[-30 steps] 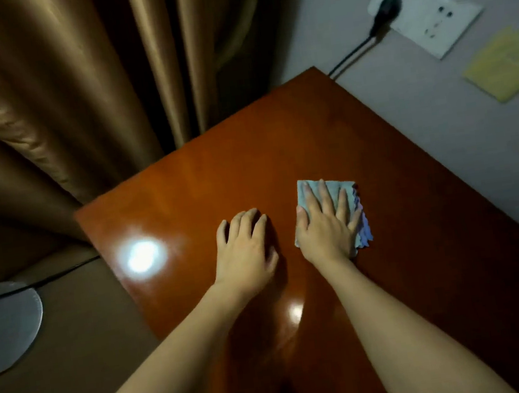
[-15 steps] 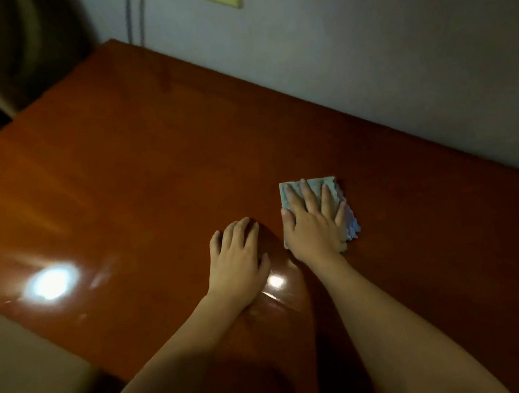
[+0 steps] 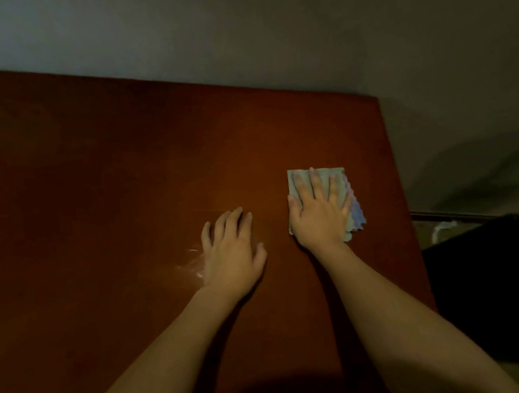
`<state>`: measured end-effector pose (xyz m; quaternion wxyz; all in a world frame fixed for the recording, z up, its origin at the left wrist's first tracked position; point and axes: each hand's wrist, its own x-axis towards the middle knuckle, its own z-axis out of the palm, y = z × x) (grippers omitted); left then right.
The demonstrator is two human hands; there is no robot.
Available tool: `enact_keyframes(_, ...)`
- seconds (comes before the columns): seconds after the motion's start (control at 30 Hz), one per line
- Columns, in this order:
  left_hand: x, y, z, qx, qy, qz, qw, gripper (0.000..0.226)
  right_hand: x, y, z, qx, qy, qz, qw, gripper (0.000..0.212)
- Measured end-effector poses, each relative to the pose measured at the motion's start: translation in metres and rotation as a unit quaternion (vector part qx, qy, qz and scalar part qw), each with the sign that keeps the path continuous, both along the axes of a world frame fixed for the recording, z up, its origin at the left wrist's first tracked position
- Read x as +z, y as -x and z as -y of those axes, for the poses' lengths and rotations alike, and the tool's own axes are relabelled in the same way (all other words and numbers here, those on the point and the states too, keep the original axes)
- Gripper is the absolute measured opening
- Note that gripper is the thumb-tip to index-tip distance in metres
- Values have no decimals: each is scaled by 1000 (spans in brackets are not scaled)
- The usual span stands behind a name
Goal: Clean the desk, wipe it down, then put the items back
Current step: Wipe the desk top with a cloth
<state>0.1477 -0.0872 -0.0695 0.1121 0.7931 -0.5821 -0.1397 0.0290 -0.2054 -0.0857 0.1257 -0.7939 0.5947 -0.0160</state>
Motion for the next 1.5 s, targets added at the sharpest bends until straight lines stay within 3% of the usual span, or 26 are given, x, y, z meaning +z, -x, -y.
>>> enact_keyframes(0.13, 2, 50, 20, -67, 1, 1, 998, 63, -1, 55, 12, -42, -1, -5, 999, 51)
enact_keyframes(0.4, 8, 108, 14, -93, -55, 1, 994, 60, 6, 135, 10, -102, -18, -8, 995, 52)
enact_keyframes(0.53, 11, 109, 5, -93, -72, 11, 993, 60, 10, 147, -4, -117, -51, -25, 991, 53)
enact_keyframes(0.67, 16, 105, -5, -88, -78, 3, 993, 60, 16, 149, -7, -72, -59, -76, 993, 55)
enact_keyframes(0.8, 16, 85, -11, -74, -72, -1, 995, 58, 13, 142, -17, -48, -41, -45, 997, 54)
enact_keyframes(0.97, 13, 56, -23, -68, -67, -1, 995, 57, 13, 131, -20, -66, -48, -81, 993, 54)
enact_keyframes(1.33, 15, -32, -51, 18, -39, -27, 999, 56, 10, -17, -49, 52, -29, -71, 996, 67)
enact_keyframes(1.5, 12, -114, -81, 77, -19, -22, 997, 55, 11, -126, -69, 129, -30, -53, 990, 55)
